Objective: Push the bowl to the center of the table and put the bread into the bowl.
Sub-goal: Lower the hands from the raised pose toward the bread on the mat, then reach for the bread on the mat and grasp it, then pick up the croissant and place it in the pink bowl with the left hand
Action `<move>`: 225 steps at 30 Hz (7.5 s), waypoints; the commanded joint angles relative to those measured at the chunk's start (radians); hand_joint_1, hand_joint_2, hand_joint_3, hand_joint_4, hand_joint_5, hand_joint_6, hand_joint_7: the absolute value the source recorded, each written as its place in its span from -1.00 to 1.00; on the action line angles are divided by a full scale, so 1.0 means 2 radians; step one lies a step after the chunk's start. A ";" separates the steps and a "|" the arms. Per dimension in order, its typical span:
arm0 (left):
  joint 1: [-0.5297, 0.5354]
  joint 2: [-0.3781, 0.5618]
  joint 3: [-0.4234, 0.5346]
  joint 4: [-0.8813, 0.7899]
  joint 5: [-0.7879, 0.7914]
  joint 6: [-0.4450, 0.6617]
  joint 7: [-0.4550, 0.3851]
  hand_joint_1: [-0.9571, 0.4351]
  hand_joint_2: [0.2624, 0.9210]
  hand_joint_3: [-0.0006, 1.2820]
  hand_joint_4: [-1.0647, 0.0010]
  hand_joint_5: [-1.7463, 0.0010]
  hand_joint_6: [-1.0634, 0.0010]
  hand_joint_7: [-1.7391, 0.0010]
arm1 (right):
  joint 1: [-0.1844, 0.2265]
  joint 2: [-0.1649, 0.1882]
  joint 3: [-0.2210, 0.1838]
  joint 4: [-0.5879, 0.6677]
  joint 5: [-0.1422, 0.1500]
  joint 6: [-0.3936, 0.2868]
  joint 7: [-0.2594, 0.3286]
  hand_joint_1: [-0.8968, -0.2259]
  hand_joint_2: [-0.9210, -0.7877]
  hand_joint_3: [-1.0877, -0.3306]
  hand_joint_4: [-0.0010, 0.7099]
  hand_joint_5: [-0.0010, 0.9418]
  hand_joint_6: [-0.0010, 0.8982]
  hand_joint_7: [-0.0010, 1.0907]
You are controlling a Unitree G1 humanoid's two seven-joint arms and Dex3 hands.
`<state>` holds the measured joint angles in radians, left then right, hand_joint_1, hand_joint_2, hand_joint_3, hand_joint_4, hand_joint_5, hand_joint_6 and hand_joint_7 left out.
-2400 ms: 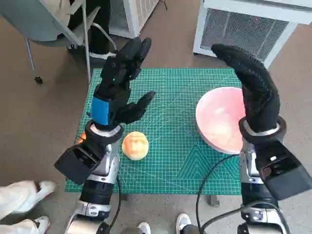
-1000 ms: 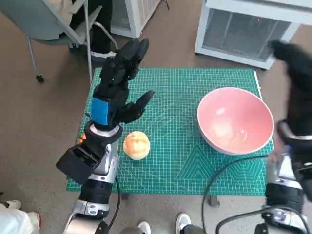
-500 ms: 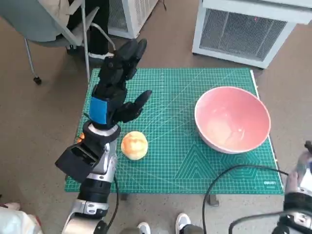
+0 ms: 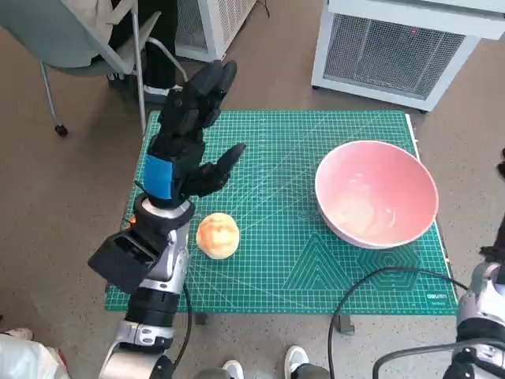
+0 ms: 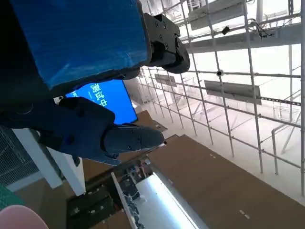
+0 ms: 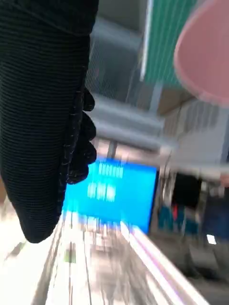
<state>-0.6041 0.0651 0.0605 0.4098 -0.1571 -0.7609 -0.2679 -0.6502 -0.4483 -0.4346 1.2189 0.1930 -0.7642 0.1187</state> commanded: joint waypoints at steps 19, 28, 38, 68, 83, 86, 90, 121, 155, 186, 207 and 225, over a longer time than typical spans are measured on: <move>0.018 0.022 0.016 -0.032 0.008 0.002 0.010 -0.20 1.00 -0.44 0.34 0.99 0.62 0.49 | -0.053 0.069 0.006 0.051 -0.006 0.148 -0.016 0.13 -1.00 -0.32 -0.49 -0.98 -0.51 -0.81; 0.037 0.028 0.021 -0.050 0.016 0.003 0.023 -0.21 1.00 -0.46 0.34 1.00 0.55 0.56 | -0.078 0.095 0.011 0.054 -0.009 0.167 -0.017 0.17 -1.00 -0.35 -0.39 -0.96 -0.43 -0.81; 0.066 0.038 0.033 -0.076 0.026 0.004 0.039 -0.25 1.00 -0.48 0.32 1.00 0.41 0.71 | -0.102 0.120 0.022 0.055 -0.022 0.174 -0.012 0.14 -1.00 -0.33 -0.37 -0.97 -0.43 -0.82; 0.142 0.072 0.064 -0.142 0.038 0.019 0.064 -0.25 1.00 -0.46 0.35 1.00 0.27 0.91 | -0.184 0.170 0.043 0.061 -0.046 0.222 -0.019 0.26 -1.00 -0.37 -0.43 -1.00 -0.42 -0.84; 0.227 0.299 0.117 -0.219 0.121 0.126 -0.051 -0.38 1.00 -0.44 0.58 1.00 0.38 0.98 | -0.192 0.138 0.072 0.014 -0.059 0.067 0.028 0.04 -1.00 -0.32 -0.43 -0.99 -0.42 -0.85; 0.236 0.347 0.119 -0.235 0.122 0.156 -0.092 -0.39 1.00 -0.49 0.61 1.00 0.39 0.98 | -0.186 0.138 0.069 -0.013 -0.038 0.011 0.078 0.01 -1.00 -0.31 -0.37 -0.97 -0.41 -0.84; 0.242 0.392 0.116 -0.247 0.113 0.192 -0.137 -0.40 1.00 -0.62 0.63 1.00 0.39 0.98 | -0.172 0.147 0.070 -0.062 -0.002 -0.045 0.146 -0.01 -1.00 -0.24 -0.30 -0.95 -0.38 -0.83; 0.162 0.464 -0.052 -0.246 0.165 0.371 -0.323 0.24 0.46 -1.00 0.60 1.00 0.36 1.00 | -0.082 0.152 0.122 -0.254 0.061 -0.099 0.255 -0.03 -1.00 0.01 -0.23 -0.98 -0.28 -0.78; 0.125 0.379 -0.163 -0.080 0.337 0.283 -0.154 0.33 0.95 -0.84 -0.22 -0.01 -0.03 0.01 | -0.063 0.149 0.133 -0.272 0.062 -0.094 0.242 -0.02 -1.00 -0.02 -0.23 -0.99 -0.31 -0.75; -0.035 0.337 -0.060 -0.209 0.256 0.272 -0.109 0.38 1.00 -0.89 -0.30 -0.28 -0.16 -0.40 | -0.046 0.141 0.132 -0.301 0.075 -0.078 0.241 -0.07 -1.00 -0.03 -0.23 -1.00 -0.36 -0.71; -0.240 0.163 -0.210 0.078 0.343 0.177 -0.051 0.38 1.00 -0.85 -0.16 -0.29 -0.21 -0.45 | -0.024 0.145 0.138 -0.347 0.064 -0.064 0.217 -0.11 -1.00 -0.02 -0.23 -1.00 -0.38 -0.67; -0.287 0.100 -0.259 0.272 0.367 0.188 -0.070 0.35 0.98 -0.83 -0.11 0.31 0.22 0.16 | -0.001 0.128 0.138 -0.383 0.044 -0.055 0.189 -0.09 -1.00 -0.04 -0.23 -1.00 -0.42 -0.63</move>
<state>-1.1443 0.2767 -0.4435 0.9282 0.5815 -0.4242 -0.3336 -0.6829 -0.1831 -0.1582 0.4670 0.3053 -0.8868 0.5117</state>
